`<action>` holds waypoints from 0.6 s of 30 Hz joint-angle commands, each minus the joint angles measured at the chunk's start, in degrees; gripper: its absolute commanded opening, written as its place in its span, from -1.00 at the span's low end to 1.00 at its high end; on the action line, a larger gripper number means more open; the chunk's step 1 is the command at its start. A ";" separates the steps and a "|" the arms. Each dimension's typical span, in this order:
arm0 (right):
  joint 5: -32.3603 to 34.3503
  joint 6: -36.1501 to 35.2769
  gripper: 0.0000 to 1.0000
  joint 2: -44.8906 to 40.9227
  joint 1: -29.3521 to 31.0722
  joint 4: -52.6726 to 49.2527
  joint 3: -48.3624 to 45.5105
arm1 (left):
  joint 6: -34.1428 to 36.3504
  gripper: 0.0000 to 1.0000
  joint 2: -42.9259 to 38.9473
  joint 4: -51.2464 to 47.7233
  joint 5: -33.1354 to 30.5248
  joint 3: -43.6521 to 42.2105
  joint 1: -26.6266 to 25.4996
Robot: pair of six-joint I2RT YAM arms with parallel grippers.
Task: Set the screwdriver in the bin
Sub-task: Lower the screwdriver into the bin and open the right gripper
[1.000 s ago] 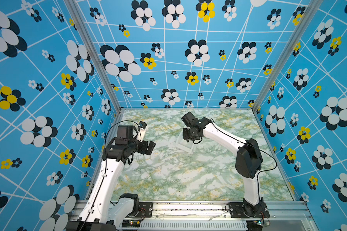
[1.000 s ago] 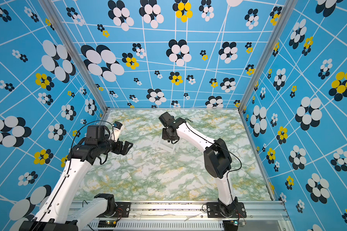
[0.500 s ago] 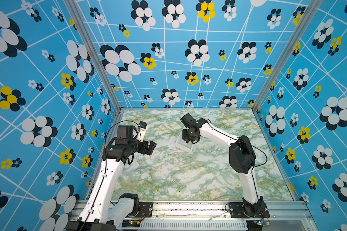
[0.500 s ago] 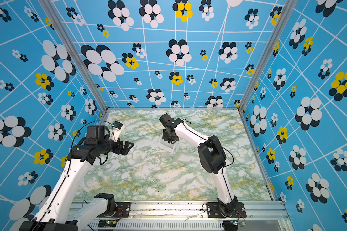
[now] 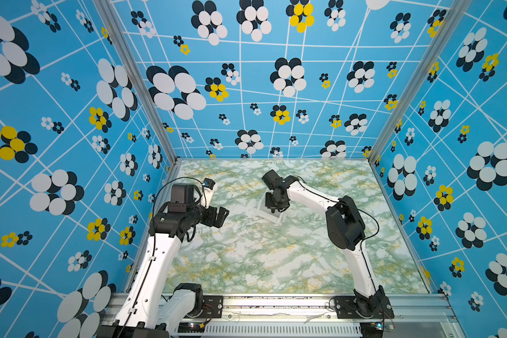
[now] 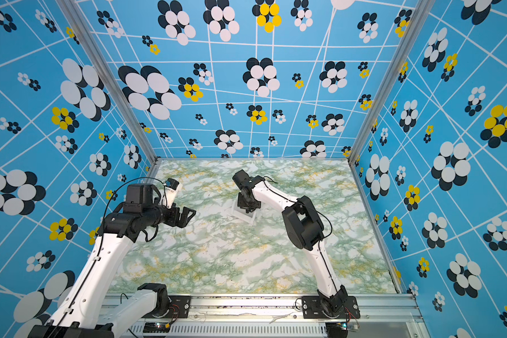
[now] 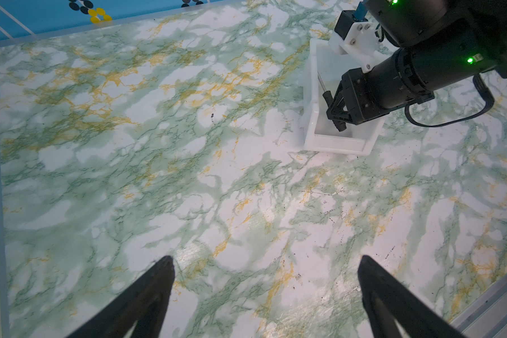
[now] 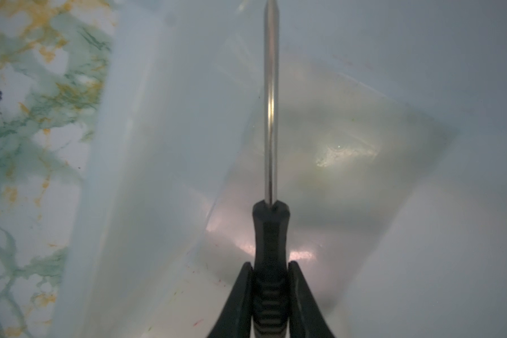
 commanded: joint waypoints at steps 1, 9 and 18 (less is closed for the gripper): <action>-0.67 0.28 -0.50 1.36 -0.29 -0.40 1.79 | -0.66 0.99 -0.57 0.24 1.33 -0.53 0.63; -0.74 0.16 -0.38 1.07 -0.29 -0.89 2.01 | -0.66 0.98 -0.53 0.33 1.49 -0.76 0.63; 3.53 -2.27 -0.22 -2.90 -0.29 -3.60 4.35 | -0.82 0.98 0.21 0.87 1.57 -1.17 0.63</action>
